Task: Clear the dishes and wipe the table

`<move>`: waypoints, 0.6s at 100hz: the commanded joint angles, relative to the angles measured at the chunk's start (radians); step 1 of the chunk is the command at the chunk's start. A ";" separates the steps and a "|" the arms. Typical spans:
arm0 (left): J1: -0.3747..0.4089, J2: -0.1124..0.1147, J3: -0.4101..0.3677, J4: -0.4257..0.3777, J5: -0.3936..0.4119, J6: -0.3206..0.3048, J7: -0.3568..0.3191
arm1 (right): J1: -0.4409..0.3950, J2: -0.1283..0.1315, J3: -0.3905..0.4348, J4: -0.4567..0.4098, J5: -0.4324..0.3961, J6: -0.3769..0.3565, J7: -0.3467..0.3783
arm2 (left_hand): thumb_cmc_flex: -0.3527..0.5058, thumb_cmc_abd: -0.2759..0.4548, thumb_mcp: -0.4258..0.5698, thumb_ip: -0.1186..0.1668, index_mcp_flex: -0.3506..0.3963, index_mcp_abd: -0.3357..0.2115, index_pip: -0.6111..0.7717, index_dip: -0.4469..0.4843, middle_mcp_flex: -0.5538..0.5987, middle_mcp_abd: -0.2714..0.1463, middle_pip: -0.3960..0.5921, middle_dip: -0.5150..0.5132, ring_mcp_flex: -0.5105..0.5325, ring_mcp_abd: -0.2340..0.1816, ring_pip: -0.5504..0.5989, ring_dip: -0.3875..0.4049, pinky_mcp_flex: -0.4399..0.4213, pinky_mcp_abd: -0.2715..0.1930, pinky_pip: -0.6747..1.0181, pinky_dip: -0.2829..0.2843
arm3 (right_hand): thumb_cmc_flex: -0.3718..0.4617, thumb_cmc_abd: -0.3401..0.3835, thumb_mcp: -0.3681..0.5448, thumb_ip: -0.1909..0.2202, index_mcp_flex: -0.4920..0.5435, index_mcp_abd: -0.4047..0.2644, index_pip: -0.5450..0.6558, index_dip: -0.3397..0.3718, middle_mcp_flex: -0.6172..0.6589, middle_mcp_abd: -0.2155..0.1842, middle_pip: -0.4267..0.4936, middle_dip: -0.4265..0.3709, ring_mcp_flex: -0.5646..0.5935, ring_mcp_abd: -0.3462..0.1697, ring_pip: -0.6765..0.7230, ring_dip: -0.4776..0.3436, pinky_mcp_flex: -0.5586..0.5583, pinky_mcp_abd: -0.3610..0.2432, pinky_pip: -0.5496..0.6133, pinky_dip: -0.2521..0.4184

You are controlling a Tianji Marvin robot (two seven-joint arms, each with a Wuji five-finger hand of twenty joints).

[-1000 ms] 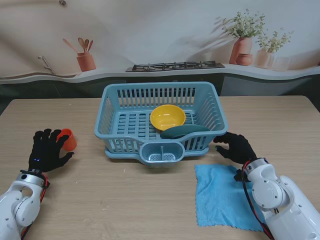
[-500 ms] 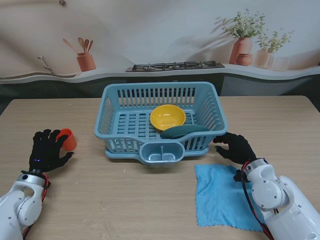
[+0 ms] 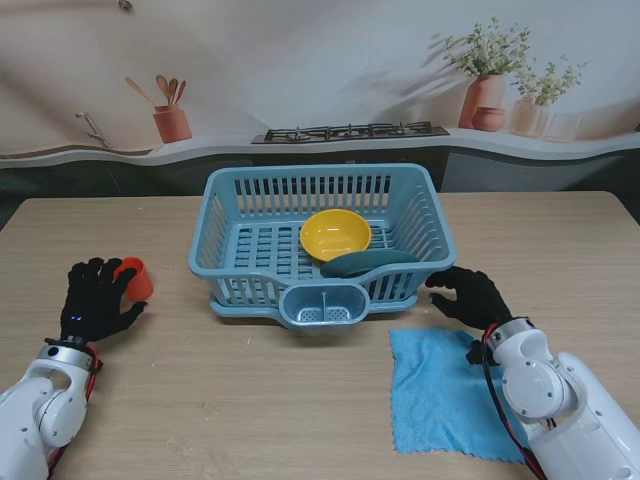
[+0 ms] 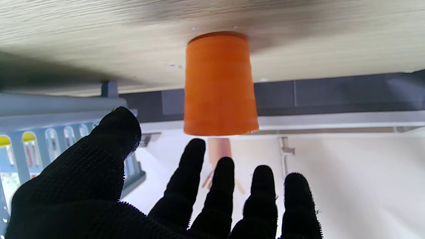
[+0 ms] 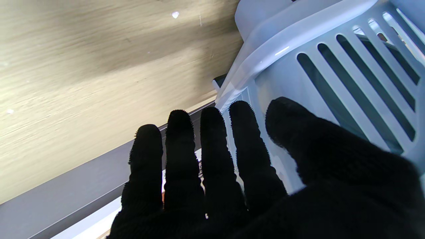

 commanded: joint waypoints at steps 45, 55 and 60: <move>-0.055 0.000 0.059 0.065 -0.035 0.065 -0.005 | -0.008 -0.001 -0.001 -0.008 0.000 0.000 0.013 | 0.133 0.064 -0.029 0.015 -0.009 0.029 0.021 0.013 -0.034 0.005 0.026 0.031 -0.016 0.035 0.044 -0.005 -0.002 -0.013 0.140 -0.082 | -0.034 -0.007 0.002 0.037 0.007 -0.012 -0.001 0.005 -0.019 -0.016 -0.006 -0.005 -0.027 -0.027 -0.012 -0.011 -0.014 -0.027 -0.010 0.017; -0.056 0.001 0.065 0.069 -0.032 0.073 -0.003 | -0.008 0.000 -0.001 -0.008 0.001 0.000 0.014 | 0.153 0.071 -0.042 0.019 0.003 0.027 0.030 0.017 -0.015 0.010 0.030 0.033 -0.006 0.043 0.059 -0.004 -0.002 -0.003 0.173 -0.090 | -0.035 -0.007 0.001 0.037 0.007 -0.012 -0.001 0.005 -0.019 -0.015 -0.006 -0.005 -0.027 -0.027 -0.012 -0.011 -0.014 -0.025 -0.010 0.017; -0.058 0.001 0.068 0.071 -0.032 0.077 -0.004 | -0.007 0.000 -0.001 -0.007 0.001 -0.001 0.014 | 0.171 0.078 -0.051 0.020 0.013 0.027 0.038 0.021 -0.002 0.013 0.034 0.036 0.004 0.051 0.071 -0.002 -0.003 0.002 0.207 -0.091 | -0.035 -0.007 0.002 0.037 0.007 -0.012 -0.001 0.005 -0.019 -0.016 -0.006 -0.005 -0.027 -0.027 -0.012 -0.011 -0.015 -0.026 -0.010 0.017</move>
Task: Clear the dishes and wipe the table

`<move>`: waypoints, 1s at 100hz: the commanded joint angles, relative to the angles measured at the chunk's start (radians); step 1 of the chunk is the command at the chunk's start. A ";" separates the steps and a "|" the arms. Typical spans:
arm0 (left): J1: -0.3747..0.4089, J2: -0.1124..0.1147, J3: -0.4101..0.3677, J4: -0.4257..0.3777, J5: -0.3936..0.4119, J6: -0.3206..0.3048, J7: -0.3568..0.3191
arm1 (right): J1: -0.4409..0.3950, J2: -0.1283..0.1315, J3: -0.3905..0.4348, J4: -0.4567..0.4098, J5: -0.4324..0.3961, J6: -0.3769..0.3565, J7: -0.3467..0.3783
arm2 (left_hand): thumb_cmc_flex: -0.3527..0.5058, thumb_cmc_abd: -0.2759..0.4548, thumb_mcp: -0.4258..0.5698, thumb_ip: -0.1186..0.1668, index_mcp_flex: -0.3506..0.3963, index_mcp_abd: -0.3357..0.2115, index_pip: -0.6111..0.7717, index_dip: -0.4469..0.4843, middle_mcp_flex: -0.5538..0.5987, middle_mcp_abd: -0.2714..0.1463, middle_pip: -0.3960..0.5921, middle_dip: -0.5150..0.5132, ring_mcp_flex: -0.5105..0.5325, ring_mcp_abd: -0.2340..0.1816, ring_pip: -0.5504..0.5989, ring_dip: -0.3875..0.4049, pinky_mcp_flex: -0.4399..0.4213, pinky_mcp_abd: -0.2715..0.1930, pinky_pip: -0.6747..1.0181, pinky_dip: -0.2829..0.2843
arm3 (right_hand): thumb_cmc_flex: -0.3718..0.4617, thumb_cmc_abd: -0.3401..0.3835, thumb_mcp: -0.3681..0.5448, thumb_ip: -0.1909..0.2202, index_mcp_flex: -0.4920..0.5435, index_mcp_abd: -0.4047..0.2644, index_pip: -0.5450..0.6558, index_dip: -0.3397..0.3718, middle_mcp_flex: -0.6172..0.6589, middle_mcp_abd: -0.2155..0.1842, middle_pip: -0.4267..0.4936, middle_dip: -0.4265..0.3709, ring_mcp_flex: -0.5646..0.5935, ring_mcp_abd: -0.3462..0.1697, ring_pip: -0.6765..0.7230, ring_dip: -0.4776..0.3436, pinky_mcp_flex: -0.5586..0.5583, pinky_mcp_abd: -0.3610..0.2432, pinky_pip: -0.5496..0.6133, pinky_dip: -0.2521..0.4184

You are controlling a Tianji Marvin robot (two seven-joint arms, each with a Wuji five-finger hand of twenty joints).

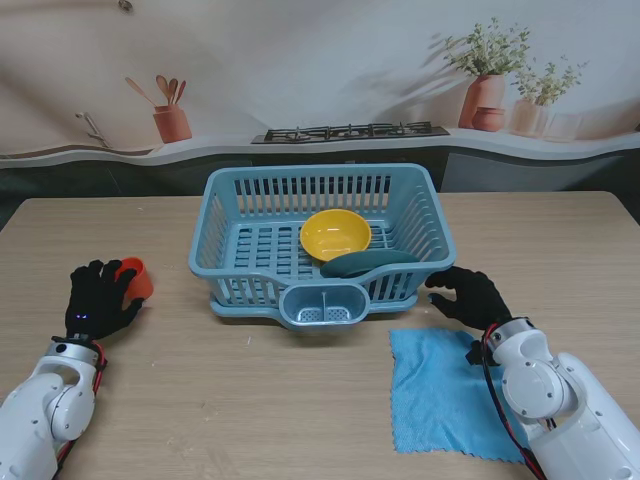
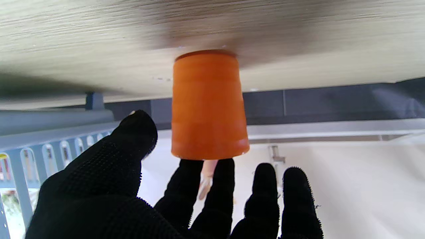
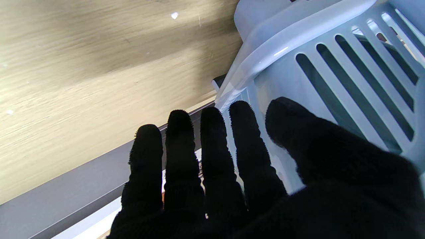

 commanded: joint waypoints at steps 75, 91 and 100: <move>-0.047 0.011 0.077 0.039 0.026 0.090 -0.045 | -0.005 -0.001 0.002 -0.005 0.002 -0.003 0.009 | 0.488 0.106 -0.411 0.038 0.175 -0.020 0.154 0.041 0.259 0.065 0.056 0.059 0.229 0.185 0.226 0.058 0.052 0.182 0.499 -0.001 | -0.035 -0.005 0.000 0.037 0.006 -0.013 0.000 0.005 -0.020 -0.015 -0.006 -0.005 -0.026 -0.027 -0.011 -0.010 -0.014 -0.026 -0.010 0.018; -0.055 0.013 0.084 0.045 0.029 0.088 -0.047 | -0.005 -0.002 0.002 -0.005 0.003 -0.003 0.007 | 0.577 0.080 -0.388 0.048 0.214 -0.006 0.186 0.033 0.318 0.101 0.073 0.067 0.302 0.206 0.267 0.067 0.128 0.219 0.532 0.021 | -0.035 -0.003 -0.002 0.037 0.005 -0.012 -0.001 0.005 -0.020 -0.015 -0.006 -0.005 -0.027 -0.027 -0.012 -0.010 -0.015 -0.026 -0.010 0.018; -0.065 0.016 0.093 0.059 0.036 0.089 -0.038 | -0.005 -0.002 0.002 -0.006 0.005 -0.003 0.008 | 0.590 0.062 -0.346 0.042 0.236 0.006 0.214 0.014 0.364 0.121 0.066 0.101 0.345 0.219 0.292 0.057 0.171 0.233 0.540 0.054 | -0.035 -0.002 -0.003 0.037 0.005 -0.013 -0.001 0.005 -0.020 -0.015 -0.006 -0.005 -0.026 -0.028 -0.011 -0.010 -0.015 -0.026 -0.011 0.018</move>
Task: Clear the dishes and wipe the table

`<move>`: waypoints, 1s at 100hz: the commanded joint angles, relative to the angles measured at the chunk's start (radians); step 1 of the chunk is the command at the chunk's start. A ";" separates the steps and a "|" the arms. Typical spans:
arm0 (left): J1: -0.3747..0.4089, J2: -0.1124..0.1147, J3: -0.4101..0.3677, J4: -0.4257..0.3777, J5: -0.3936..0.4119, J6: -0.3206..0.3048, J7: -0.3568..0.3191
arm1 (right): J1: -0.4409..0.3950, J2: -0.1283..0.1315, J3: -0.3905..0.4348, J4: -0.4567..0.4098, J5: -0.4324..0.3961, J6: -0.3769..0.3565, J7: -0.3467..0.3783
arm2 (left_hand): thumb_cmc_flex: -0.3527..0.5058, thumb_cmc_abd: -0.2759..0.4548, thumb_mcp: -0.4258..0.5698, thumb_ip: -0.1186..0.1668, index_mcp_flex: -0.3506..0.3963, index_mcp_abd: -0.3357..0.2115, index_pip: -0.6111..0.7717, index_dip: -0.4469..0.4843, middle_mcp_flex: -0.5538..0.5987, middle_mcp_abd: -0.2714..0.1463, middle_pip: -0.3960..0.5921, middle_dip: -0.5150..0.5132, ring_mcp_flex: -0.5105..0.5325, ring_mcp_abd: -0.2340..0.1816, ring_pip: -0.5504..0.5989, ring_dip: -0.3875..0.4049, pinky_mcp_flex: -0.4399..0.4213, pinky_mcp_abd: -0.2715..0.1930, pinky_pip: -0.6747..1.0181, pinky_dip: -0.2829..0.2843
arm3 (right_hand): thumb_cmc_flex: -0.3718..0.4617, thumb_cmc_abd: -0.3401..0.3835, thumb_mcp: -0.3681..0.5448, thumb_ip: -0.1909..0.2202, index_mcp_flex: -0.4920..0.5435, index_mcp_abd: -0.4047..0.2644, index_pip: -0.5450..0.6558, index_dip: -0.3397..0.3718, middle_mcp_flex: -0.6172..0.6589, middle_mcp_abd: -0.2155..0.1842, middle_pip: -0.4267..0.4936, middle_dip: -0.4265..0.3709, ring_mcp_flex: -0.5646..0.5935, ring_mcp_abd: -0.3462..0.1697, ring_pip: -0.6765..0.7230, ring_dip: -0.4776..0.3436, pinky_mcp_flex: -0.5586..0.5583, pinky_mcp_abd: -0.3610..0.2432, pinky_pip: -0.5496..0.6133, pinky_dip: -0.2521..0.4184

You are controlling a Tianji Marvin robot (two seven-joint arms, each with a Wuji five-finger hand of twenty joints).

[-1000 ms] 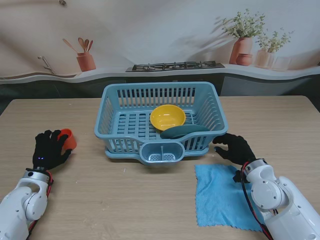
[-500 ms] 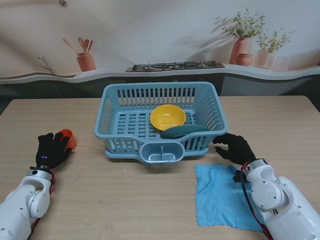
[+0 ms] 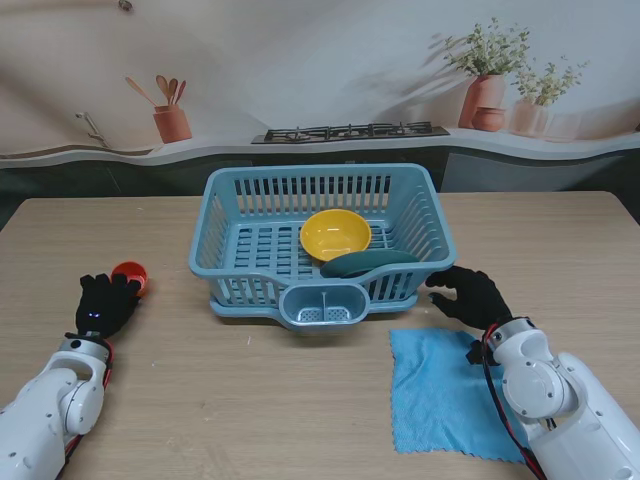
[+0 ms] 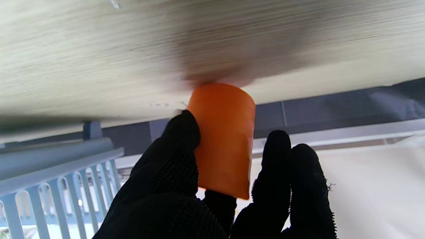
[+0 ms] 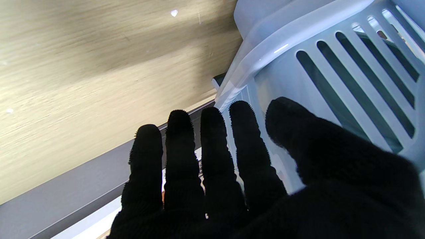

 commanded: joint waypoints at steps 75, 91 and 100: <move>-0.080 0.032 0.030 0.096 0.073 -0.152 0.252 | -0.005 -0.002 0.004 -0.005 0.004 -0.012 0.010 | -0.047 -0.290 0.614 -0.087 0.197 0.067 0.325 0.076 0.428 0.189 0.161 0.162 0.540 0.091 0.336 0.137 0.570 0.227 0.312 0.226 | -0.036 0.002 -0.006 0.039 0.006 -0.011 0.000 0.005 -0.021 -0.014 -0.006 -0.004 -0.029 -0.028 -0.012 -0.010 -0.016 -0.028 -0.011 0.018; -0.042 0.031 -0.036 0.013 0.097 -0.195 0.211 | -0.005 -0.003 0.010 -0.002 0.005 -0.022 0.006 | -0.051 -0.287 0.617 -0.093 0.185 0.069 0.351 0.116 0.426 0.201 0.231 0.168 0.573 0.081 0.402 0.175 0.616 0.228 0.369 0.243 | -0.035 0.002 -0.006 0.039 0.007 -0.012 0.000 0.005 -0.021 -0.013 -0.006 -0.005 -0.029 -0.028 -0.011 -0.010 -0.016 -0.028 -0.012 0.019; -0.025 0.030 -0.065 -0.027 0.104 -0.213 0.184 | -0.005 -0.003 0.014 0.000 0.006 -0.029 0.003 | -0.053 -0.284 0.612 -0.094 0.177 0.064 0.366 0.139 0.423 0.203 0.271 0.169 0.588 0.070 0.440 0.195 0.646 0.226 0.392 0.244 | -0.035 0.002 -0.006 0.039 0.006 -0.011 0.000 0.005 -0.021 -0.014 -0.006 -0.005 -0.029 -0.028 -0.011 -0.010 -0.016 -0.028 -0.012 0.019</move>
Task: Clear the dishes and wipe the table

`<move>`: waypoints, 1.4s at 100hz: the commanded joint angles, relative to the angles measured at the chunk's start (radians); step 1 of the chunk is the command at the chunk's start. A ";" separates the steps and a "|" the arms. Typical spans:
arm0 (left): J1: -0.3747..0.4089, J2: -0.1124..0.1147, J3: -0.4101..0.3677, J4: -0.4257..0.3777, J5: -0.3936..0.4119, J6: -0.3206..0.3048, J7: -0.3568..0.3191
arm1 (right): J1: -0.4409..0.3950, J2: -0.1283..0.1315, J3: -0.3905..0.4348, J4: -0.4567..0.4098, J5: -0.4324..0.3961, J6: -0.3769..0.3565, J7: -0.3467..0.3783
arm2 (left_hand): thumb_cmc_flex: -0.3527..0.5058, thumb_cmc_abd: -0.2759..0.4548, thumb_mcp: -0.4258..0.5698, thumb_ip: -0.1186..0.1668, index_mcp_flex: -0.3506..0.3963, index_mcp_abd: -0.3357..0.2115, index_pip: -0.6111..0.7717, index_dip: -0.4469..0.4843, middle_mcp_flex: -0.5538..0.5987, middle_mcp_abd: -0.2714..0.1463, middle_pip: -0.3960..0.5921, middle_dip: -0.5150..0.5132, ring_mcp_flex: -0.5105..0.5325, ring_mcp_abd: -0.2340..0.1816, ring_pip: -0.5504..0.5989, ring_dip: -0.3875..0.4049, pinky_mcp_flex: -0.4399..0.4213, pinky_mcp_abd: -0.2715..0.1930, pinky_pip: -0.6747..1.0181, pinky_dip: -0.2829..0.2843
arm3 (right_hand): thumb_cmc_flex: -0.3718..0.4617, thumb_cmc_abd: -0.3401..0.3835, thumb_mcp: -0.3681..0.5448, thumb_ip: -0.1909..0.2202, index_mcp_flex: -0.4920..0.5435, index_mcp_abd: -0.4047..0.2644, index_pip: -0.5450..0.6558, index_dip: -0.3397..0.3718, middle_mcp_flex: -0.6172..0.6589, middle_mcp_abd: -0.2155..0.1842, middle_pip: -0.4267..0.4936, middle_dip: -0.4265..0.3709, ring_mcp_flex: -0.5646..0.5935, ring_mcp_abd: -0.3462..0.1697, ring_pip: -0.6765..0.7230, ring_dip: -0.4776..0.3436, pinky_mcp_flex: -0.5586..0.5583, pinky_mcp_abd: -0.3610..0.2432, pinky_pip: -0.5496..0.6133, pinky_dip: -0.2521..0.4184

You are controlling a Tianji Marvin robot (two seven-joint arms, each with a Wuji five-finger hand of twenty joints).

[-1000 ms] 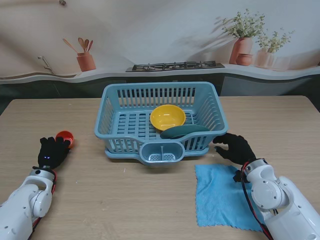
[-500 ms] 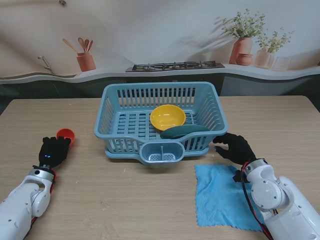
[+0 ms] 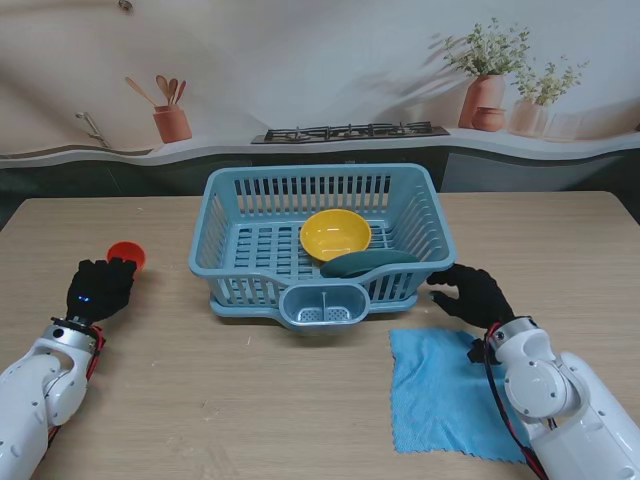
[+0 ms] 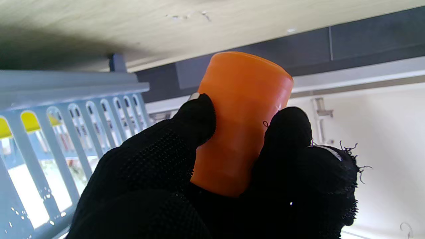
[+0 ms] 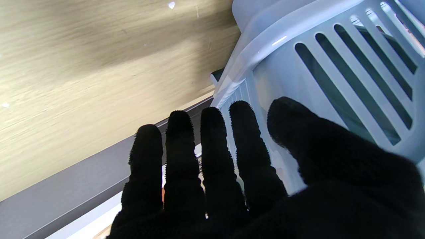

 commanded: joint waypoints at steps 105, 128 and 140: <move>-0.045 0.002 -0.140 -0.240 0.013 -0.203 -0.263 | -0.008 -0.006 0.034 0.021 0.018 -0.057 -0.014 | 0.074 0.068 0.064 -0.003 -0.022 -0.082 0.218 0.166 0.024 0.122 0.320 0.052 0.086 -0.047 0.245 0.142 0.164 -0.019 0.207 0.002 | -0.024 -0.001 -0.004 0.039 0.008 -0.009 -0.001 0.004 -0.020 -0.013 -0.006 -0.004 -0.022 -0.027 -0.008 -0.010 -0.015 -0.026 -0.012 0.018; -0.095 -0.005 -0.145 -0.282 -0.028 -0.271 -0.354 | -0.003 -0.007 0.039 0.028 0.016 -0.065 -0.022 | 0.074 0.070 0.060 -0.001 -0.024 -0.084 0.219 0.164 0.024 0.120 0.322 0.051 0.085 -0.050 0.244 0.143 0.163 -0.025 0.210 0.001 | -0.023 -0.001 -0.004 0.039 0.008 -0.010 -0.002 0.004 -0.019 -0.013 -0.006 -0.004 -0.022 -0.027 -0.007 -0.010 -0.015 -0.027 -0.012 0.018; -0.116 -0.010 -0.138 -0.309 -0.060 -0.291 -0.417 | -0.002 -0.007 0.039 0.029 0.016 -0.067 -0.024 | 0.074 0.069 0.057 -0.001 -0.023 -0.084 0.219 0.162 0.024 0.120 0.323 0.050 0.085 -0.050 0.244 0.143 0.163 -0.026 0.210 0.000 | -0.023 -0.002 -0.004 0.039 0.009 -0.009 -0.001 0.005 -0.019 -0.014 -0.006 -0.004 -0.021 -0.027 -0.007 -0.010 -0.015 -0.026 -0.012 0.018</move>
